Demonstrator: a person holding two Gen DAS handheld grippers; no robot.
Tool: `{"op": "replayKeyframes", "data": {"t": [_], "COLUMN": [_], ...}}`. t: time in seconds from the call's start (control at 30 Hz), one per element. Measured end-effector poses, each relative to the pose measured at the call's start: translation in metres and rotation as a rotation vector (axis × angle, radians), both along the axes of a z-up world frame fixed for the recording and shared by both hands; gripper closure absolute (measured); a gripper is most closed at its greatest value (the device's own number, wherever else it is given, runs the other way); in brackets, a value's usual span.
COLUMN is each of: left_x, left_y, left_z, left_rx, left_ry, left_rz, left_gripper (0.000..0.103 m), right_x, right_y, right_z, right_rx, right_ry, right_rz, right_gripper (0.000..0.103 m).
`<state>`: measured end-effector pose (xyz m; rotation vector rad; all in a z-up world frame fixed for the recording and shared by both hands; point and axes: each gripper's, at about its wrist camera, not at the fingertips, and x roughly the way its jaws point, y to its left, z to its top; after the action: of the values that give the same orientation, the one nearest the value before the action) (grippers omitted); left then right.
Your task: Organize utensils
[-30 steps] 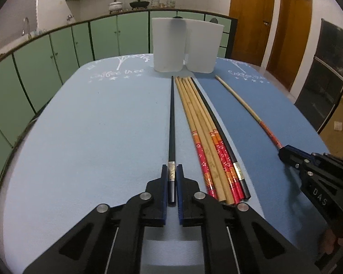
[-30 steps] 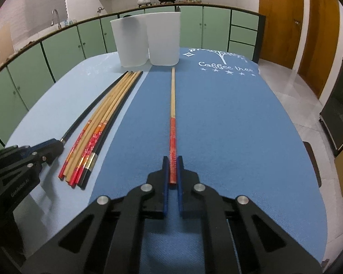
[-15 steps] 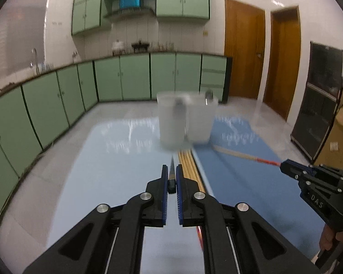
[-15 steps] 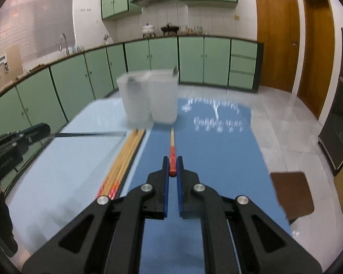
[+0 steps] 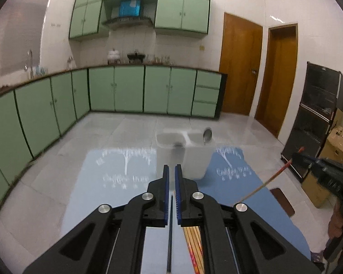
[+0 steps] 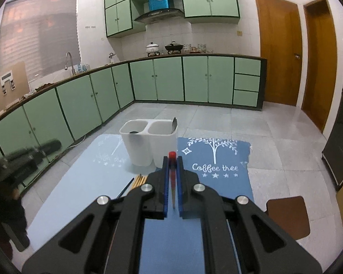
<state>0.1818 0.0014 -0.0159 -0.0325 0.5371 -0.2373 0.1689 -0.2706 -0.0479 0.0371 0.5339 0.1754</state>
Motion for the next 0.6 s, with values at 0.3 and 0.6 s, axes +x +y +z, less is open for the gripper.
{"op": "replayKeyframes", "data": {"t": [0.3, 0.6], "left_x": [-0.021, -0.044], "left_y": [0.009, 0.006], "left_z": [-0.103, -0.153], "left_rx": [0.045, 0.097], "left_ry": [0.235, 0.308], "left_rz": [-0.016, -0.001], "left_gripper": [0.078, 0.069], "right_x": [-0.064, -0.037], "right_y": [-0.008, 0.003], "right_z": [-0.059, -0.136], "right_rx": [-0.025, 0.024], "right_ry": [0.106, 0.213], "right_rz": [-0.069, -0.083], "right_gripper": [0.097, 0.098]}}
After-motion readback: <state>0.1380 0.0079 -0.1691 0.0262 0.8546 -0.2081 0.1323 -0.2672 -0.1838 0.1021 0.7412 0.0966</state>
